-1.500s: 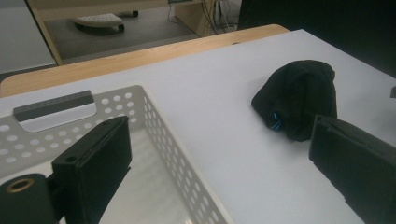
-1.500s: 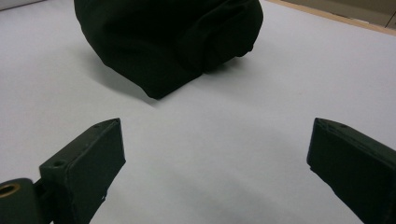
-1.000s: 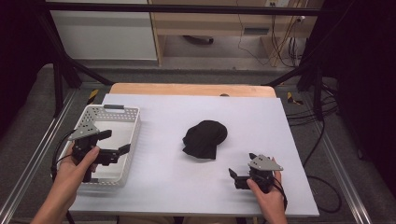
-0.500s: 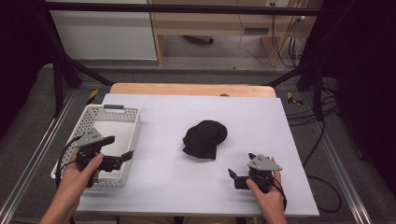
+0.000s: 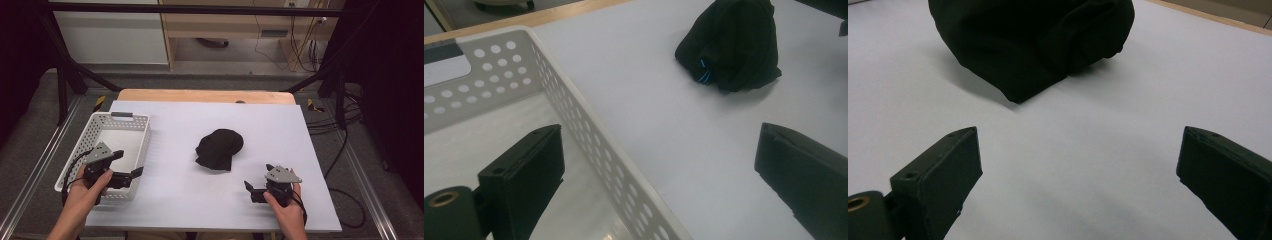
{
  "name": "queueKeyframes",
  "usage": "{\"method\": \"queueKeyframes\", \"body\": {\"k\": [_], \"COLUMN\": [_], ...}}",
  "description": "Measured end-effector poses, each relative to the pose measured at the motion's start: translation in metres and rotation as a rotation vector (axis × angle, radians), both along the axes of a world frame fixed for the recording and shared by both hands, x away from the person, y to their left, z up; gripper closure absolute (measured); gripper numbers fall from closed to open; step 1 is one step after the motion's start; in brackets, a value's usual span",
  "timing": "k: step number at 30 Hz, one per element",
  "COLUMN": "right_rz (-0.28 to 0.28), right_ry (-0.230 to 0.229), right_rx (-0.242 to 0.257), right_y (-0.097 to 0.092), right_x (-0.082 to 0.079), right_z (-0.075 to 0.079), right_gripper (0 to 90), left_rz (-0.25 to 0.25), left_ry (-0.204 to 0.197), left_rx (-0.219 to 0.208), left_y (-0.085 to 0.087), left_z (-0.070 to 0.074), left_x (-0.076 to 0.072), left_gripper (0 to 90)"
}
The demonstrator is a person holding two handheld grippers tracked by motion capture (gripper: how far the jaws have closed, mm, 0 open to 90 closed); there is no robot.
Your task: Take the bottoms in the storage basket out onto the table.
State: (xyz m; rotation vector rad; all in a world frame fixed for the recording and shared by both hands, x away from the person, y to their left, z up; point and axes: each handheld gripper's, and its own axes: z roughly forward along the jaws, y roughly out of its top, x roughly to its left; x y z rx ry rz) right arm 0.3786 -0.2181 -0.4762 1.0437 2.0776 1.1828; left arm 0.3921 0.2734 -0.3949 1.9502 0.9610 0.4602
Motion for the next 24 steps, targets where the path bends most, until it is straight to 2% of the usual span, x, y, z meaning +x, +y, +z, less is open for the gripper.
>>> {"method": "queueKeyframes", "body": {"k": [24], "right_rz": [0.007], "right_ry": [0.005], "right_rx": [-0.01], "right_y": [0.002], "right_x": [0.0], "right_z": [-0.001], "right_gripper": [4.6], "left_rz": [0.02], "left_ry": [0.01], "left_rx": [-0.011], "left_y": [0.011], "left_z": [-0.013], "left_x": [-0.006], "left_gripper": [5.3]}}
